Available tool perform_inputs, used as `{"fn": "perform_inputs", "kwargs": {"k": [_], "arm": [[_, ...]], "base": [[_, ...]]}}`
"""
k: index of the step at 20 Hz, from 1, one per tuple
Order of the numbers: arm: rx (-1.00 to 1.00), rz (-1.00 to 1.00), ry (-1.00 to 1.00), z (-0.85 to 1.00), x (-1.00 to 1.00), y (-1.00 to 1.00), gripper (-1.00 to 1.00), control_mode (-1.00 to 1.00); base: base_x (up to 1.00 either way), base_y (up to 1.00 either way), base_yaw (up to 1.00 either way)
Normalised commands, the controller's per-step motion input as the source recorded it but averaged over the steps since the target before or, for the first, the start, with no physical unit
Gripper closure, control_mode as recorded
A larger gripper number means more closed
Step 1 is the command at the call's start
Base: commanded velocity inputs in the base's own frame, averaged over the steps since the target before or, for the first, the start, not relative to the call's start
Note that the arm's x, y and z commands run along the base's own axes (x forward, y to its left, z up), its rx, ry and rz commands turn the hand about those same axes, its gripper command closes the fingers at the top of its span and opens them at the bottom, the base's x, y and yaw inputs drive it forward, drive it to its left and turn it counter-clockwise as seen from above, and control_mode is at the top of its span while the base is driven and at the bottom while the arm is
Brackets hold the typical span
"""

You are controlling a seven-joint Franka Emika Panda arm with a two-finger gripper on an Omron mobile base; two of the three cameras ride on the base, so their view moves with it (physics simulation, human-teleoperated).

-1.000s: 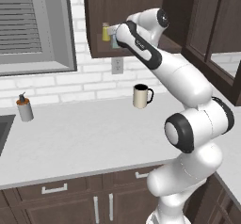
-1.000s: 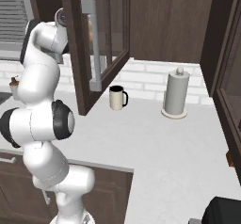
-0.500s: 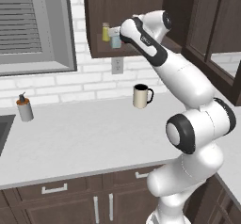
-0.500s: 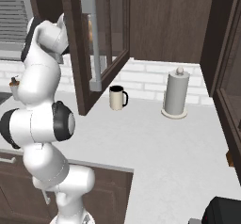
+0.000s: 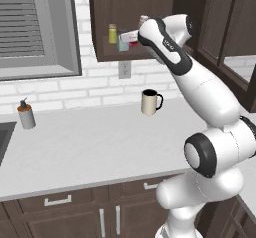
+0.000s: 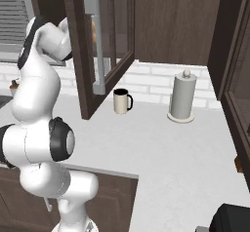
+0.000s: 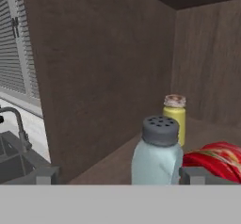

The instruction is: Put the shaker and condiment bottle from the counter next to their counterparts in the cabinet.

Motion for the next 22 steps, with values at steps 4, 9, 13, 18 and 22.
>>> {"fn": "perform_inputs", "kwargs": {"k": [4,9,13,18,22], "arm": [[0.01,0.00,0.00,0.00,-0.66,0.00,-1.00,-1.00],[0.01,-0.12,0.00,0.00,-0.76,0.00,-1.00,-1.00],[0.03,-0.12,0.00,0.00,-0.75,0.00,-1.00,-1.00],[0.06,-0.12,0.00,0.00,-0.85,-0.04,-1.00,-1.00],[0.11,-0.12,0.00,0.00,-0.87,-0.16,-1.00,-1.00]], "base": [[0.00,0.00,0.00],[0.00,0.00,0.00],[0.00,0.00,0.00],[0.00,0.00,0.00],[0.00,0.00,0.00]]}}
